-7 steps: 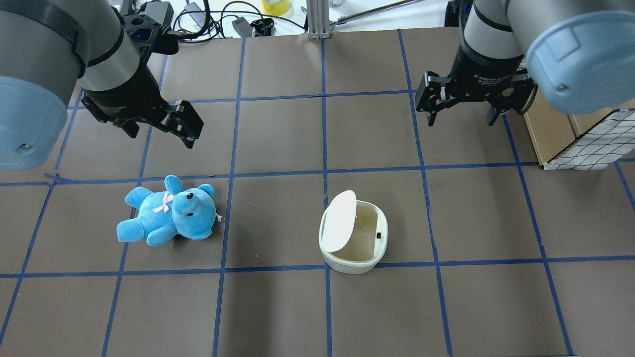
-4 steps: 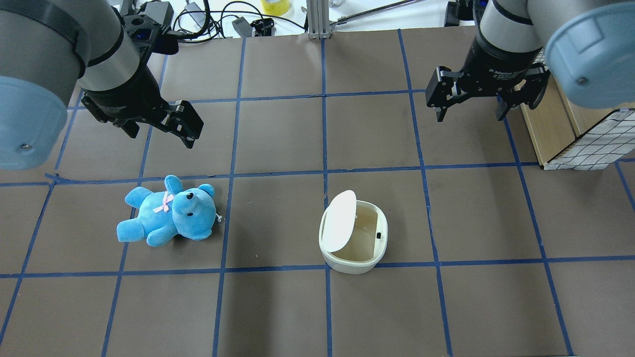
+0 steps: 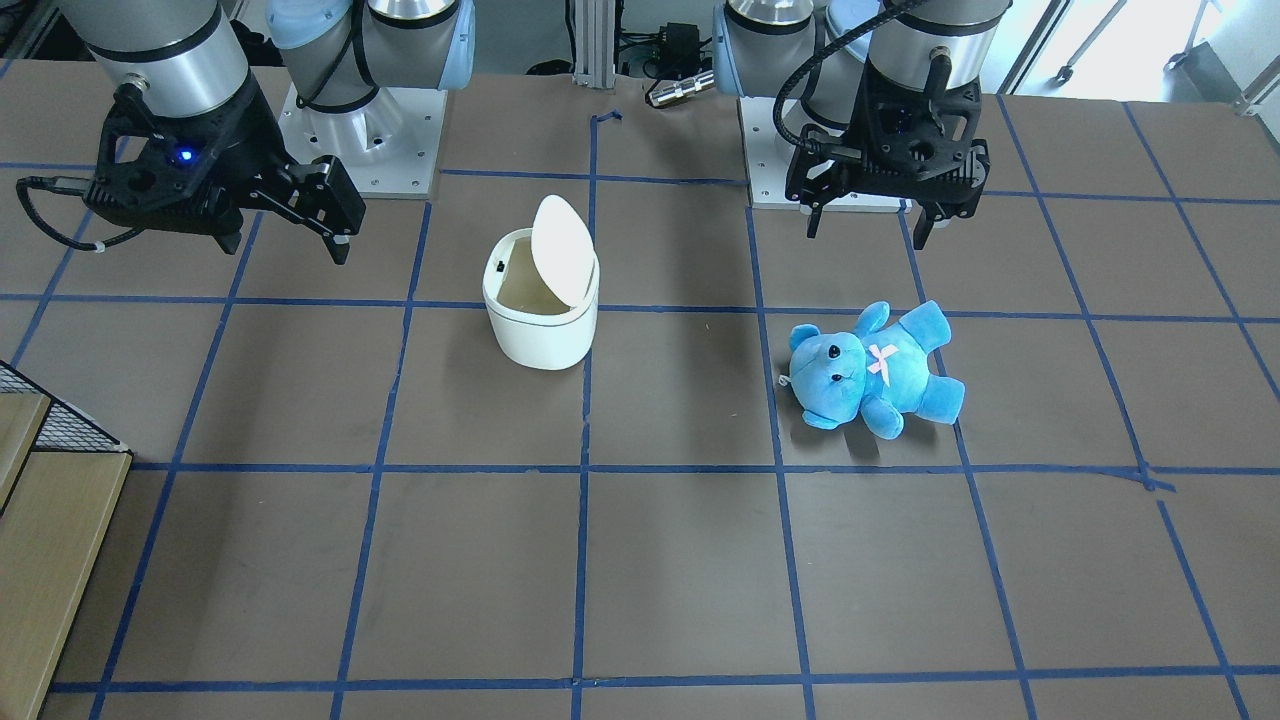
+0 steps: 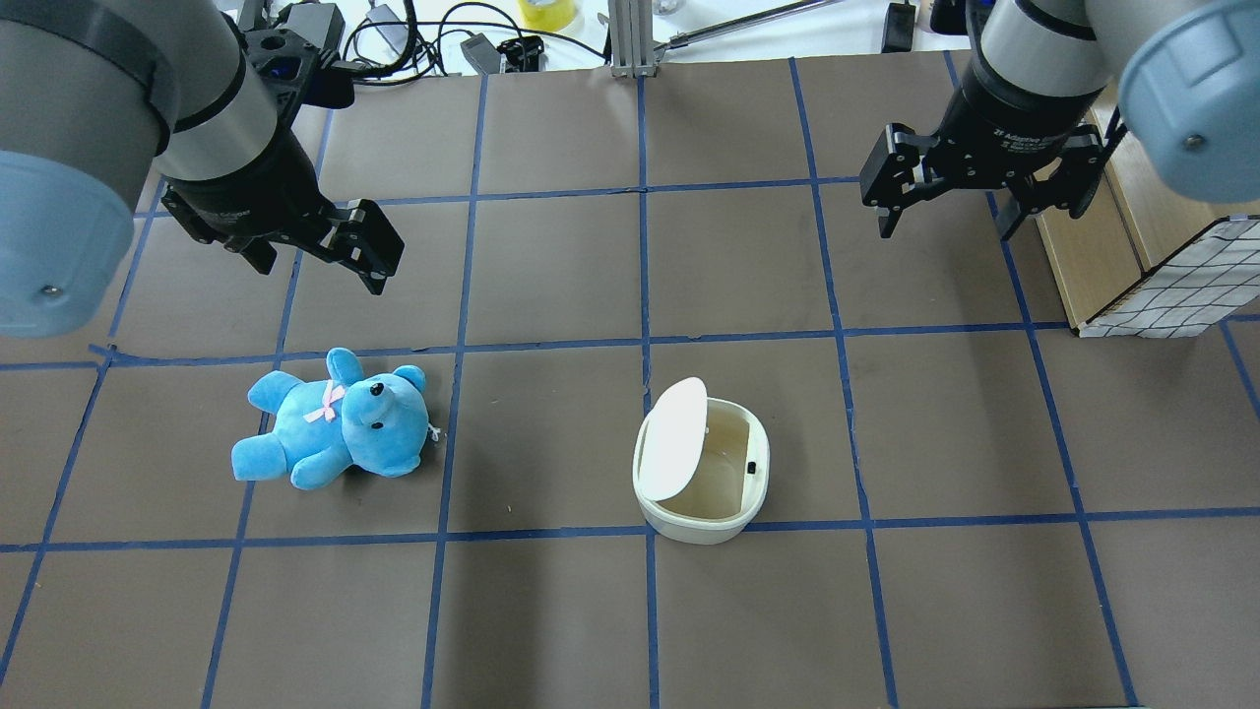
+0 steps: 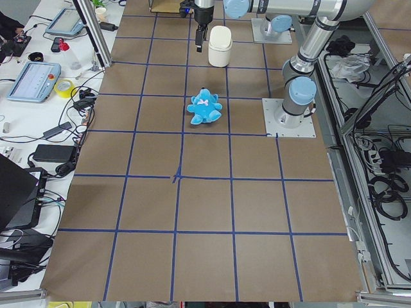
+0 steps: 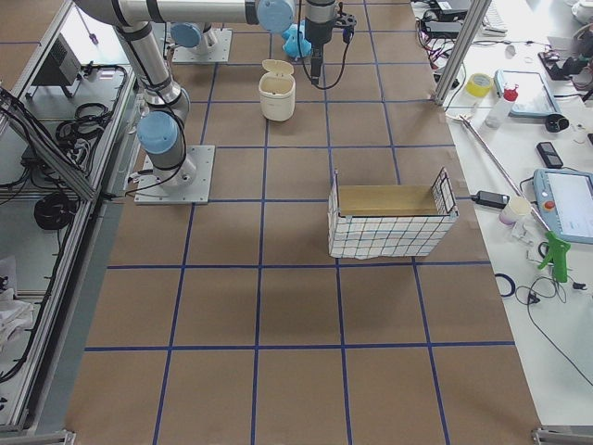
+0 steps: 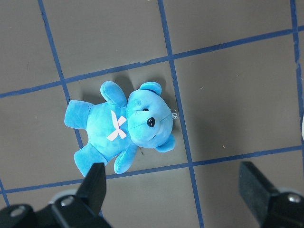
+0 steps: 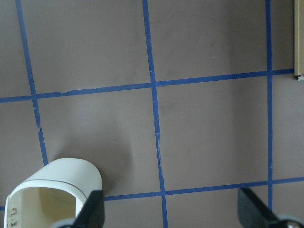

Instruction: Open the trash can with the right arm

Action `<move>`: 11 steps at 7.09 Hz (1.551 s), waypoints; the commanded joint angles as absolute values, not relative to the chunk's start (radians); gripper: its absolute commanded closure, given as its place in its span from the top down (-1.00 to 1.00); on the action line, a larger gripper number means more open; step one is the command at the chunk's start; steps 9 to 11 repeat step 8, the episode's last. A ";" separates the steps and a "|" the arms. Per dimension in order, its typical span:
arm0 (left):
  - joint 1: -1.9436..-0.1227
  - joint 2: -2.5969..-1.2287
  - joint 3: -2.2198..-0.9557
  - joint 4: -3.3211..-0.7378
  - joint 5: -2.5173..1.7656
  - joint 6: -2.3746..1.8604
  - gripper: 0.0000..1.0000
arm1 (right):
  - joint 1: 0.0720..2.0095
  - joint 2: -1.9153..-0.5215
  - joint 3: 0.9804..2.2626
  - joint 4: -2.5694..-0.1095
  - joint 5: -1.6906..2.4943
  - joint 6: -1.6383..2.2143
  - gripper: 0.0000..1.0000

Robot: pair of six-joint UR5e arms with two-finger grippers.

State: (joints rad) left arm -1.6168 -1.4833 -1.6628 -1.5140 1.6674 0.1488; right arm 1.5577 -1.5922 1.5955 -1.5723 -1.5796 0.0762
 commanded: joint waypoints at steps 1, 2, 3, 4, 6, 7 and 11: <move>-1.617 -1.483 -1.663 -1.514 1.667 0.149 1.00 | 1.557 -1.597 1.595 -1.565 -1.586 0.077 1.00; -1.617 -1.483 -1.663 -1.514 1.667 0.149 1.00 | 1.557 -1.597 1.595 -1.557 -1.588 0.077 1.00; -1.617 -1.483 -1.663 -1.514 1.667 0.149 1.00 | 1.557 -1.597 1.595 -1.557 -1.588 0.077 1.00; -1.617 -1.483 -1.663 -1.514 1.667 0.149 1.00 | 1.557 -1.597 1.595 -1.554 -1.589 0.077 1.00; -1.617 -1.483 -1.663 -1.514 1.667 0.149 1.00 | 1.559 -1.597 1.595 -1.548 -1.589 0.078 1.00; -1.617 -1.483 -1.663 -1.514 1.667 0.149 1.00 | 1.559 -1.597 1.595 -1.548 -1.589 0.078 1.00; -1.617 -1.483 -1.663 -1.514 1.667 0.149 1.00 | 1.559 -1.598 1.597 -1.548 -1.588 0.077 1.00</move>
